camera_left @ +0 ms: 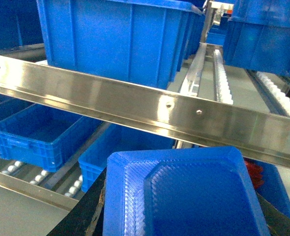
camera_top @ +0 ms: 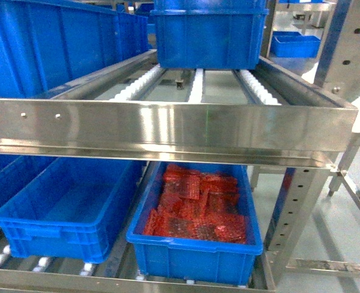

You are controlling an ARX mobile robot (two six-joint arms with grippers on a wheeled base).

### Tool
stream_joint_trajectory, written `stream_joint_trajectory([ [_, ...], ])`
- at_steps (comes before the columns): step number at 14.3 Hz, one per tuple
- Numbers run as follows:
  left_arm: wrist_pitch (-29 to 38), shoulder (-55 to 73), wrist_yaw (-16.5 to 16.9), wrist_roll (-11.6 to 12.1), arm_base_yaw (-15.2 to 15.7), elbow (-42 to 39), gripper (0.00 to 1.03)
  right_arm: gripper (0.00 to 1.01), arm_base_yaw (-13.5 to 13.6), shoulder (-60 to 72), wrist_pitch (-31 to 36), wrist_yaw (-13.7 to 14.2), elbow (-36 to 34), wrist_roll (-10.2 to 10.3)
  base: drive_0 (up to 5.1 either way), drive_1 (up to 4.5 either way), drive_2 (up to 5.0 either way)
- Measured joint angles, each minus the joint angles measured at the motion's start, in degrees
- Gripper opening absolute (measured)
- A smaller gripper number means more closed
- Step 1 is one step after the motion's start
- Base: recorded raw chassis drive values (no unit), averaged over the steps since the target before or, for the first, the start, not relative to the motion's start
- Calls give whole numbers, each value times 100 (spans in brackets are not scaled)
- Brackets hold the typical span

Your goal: Pick blue part to blue bin on bottom shelf

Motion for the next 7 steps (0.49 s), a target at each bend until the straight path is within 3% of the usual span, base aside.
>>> stream_joint_trajectory([
  [6,-15,4,0,0,0,0,44,98,0,0,-9,2,0,0,-508,237,237],
  [7,-26,9,-2,2,0,0,44,98,0,0,11,0,0,0,0,0,0],
])
